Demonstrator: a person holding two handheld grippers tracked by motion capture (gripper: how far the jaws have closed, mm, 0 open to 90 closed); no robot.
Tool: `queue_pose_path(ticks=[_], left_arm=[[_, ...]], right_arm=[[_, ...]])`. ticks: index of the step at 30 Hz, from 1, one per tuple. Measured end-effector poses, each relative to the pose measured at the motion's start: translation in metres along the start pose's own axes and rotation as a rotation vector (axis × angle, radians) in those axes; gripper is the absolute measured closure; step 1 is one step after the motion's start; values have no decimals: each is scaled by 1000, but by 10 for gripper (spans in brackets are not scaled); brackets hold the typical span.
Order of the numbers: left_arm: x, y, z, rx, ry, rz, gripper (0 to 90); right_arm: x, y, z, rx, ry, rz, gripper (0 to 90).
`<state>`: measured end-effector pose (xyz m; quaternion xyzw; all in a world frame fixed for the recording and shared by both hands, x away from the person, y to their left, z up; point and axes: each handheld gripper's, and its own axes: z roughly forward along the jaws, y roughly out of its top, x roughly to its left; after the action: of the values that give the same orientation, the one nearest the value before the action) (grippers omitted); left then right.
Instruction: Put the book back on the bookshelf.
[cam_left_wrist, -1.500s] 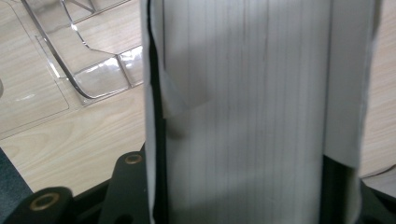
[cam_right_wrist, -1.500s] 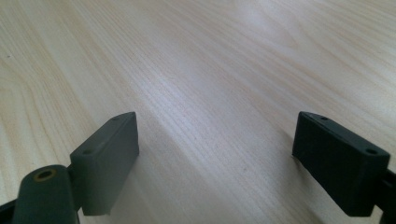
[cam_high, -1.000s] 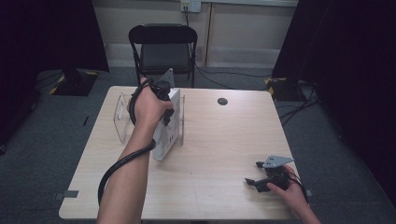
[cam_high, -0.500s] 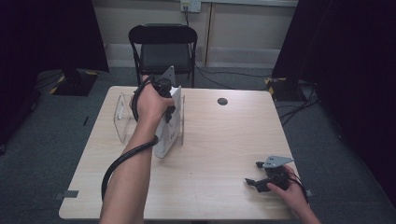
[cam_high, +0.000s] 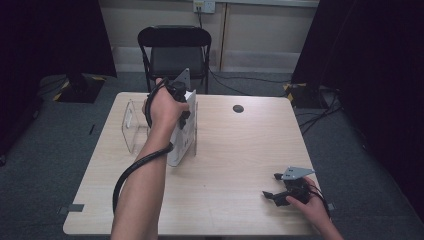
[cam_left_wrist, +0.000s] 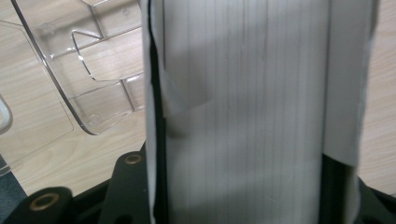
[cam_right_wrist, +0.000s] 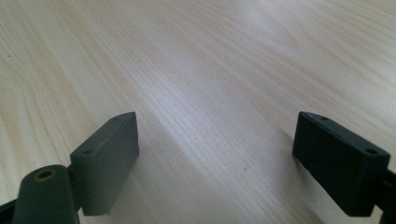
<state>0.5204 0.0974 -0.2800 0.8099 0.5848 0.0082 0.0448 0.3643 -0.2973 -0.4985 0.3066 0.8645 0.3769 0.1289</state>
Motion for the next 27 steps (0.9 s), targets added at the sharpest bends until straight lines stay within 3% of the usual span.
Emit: queue_pose_path(ticks=[11, 27], left_arm=[[1, 6, 4, 6, -4, -9, 531], [2, 10, 8, -27, -1, -34, 531]], right_arm=[[0, 0, 0, 0, -1, 0, 141], [0, 0, 0, -1, 0, 0, 141]])
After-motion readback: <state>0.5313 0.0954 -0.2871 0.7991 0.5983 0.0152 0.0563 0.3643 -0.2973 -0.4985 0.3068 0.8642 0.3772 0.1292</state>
